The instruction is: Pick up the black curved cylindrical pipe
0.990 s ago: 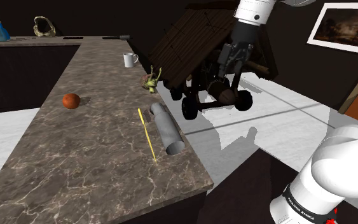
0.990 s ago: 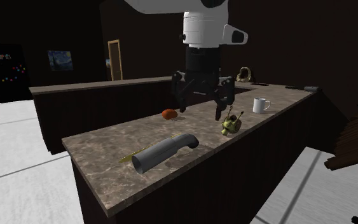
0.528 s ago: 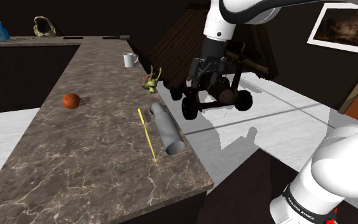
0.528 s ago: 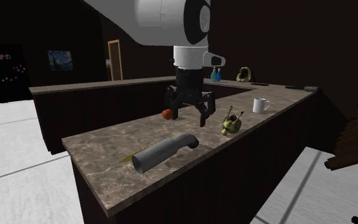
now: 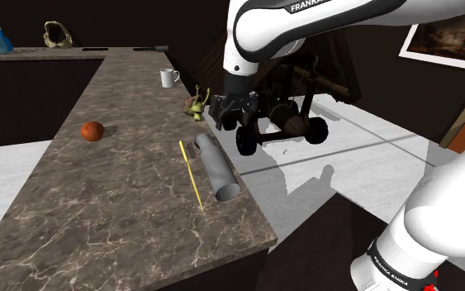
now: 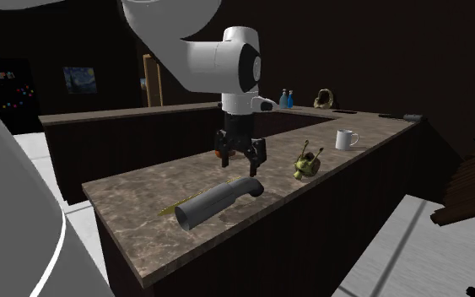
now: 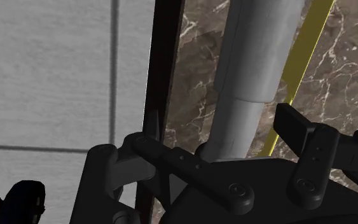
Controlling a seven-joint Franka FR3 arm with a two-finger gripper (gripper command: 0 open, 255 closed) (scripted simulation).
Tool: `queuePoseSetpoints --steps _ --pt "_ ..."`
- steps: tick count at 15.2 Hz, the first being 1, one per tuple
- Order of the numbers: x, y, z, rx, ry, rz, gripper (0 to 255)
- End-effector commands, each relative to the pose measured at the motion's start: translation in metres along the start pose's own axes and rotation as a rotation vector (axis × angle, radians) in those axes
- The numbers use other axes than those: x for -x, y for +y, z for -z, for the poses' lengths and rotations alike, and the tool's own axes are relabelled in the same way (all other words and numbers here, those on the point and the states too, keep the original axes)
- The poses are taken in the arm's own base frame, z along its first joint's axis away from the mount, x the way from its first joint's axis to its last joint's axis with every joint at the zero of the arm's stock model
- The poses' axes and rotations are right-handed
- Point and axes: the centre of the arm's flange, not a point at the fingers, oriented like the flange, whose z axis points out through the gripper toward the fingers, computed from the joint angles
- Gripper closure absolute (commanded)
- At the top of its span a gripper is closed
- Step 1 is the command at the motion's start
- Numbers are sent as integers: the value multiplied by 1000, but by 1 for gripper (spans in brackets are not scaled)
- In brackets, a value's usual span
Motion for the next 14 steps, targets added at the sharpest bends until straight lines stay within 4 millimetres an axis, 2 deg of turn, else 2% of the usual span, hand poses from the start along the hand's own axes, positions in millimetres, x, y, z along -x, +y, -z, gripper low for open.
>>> queuePoseSetpoints --steps 1,6,14 --pt "-15 -15 -17 3 -8 -24 0" --pt "-53 -53 -58 13 -29 -80 0" --pt "-53 -52 -100 13 -30 -82 0"
